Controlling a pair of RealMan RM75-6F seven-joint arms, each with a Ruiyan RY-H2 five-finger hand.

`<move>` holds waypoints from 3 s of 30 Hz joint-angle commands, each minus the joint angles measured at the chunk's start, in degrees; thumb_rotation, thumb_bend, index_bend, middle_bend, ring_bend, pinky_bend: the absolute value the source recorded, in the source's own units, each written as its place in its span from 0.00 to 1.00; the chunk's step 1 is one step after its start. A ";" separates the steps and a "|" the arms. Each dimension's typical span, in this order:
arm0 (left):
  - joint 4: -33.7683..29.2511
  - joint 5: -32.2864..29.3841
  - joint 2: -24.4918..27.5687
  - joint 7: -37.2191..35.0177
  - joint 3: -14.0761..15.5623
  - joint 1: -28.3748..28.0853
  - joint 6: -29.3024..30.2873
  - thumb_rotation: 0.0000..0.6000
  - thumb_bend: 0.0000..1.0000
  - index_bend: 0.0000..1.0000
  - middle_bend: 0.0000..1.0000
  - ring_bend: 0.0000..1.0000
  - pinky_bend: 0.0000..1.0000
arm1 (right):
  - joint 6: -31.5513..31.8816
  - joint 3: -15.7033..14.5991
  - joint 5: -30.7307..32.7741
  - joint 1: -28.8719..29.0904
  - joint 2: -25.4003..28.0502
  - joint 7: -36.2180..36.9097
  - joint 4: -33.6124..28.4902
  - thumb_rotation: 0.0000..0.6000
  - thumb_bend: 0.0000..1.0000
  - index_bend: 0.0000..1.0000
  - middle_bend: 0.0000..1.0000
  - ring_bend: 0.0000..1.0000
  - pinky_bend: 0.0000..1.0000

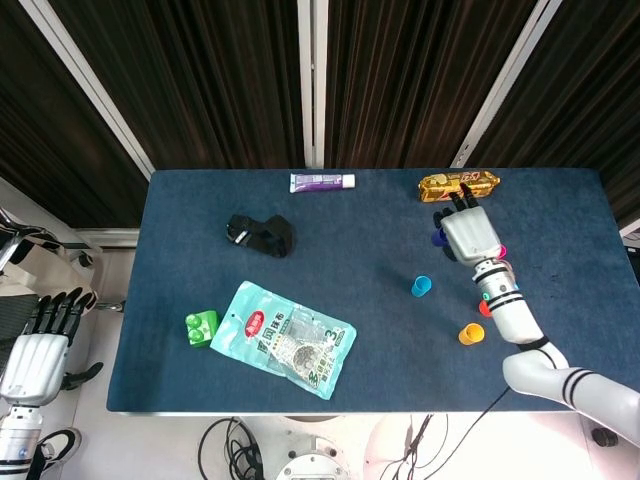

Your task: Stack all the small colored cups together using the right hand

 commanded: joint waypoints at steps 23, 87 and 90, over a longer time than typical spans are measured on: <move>0.03 2.32 -0.26 0.47 0.88 0.73 1.42 1.00 0.06 0.04 0.00 0.00 0.00 | 1.82 -10.09 -6.79 -12.57 16.87 -1.29 -17.32 1.00 0.22 0.57 0.50 0.14 0.00; 2.03 5.30 -0.87 -2.26 1.43 1.10 3.23 1.00 0.06 0.04 0.00 0.00 0.00 | 4.27 -12.83 -12.90 -19.45 11.39 -3.32 -20.58 1.00 0.10 0.22 0.28 0.00 0.00; 2.23 5.16 -0.98 -2.63 1.47 0.94 2.76 1.00 0.06 0.04 0.00 0.00 0.00 | 3.47 -12.68 -12.33 -19.23 10.25 -2.84 -19.96 1.00 0.10 0.25 0.30 0.00 0.00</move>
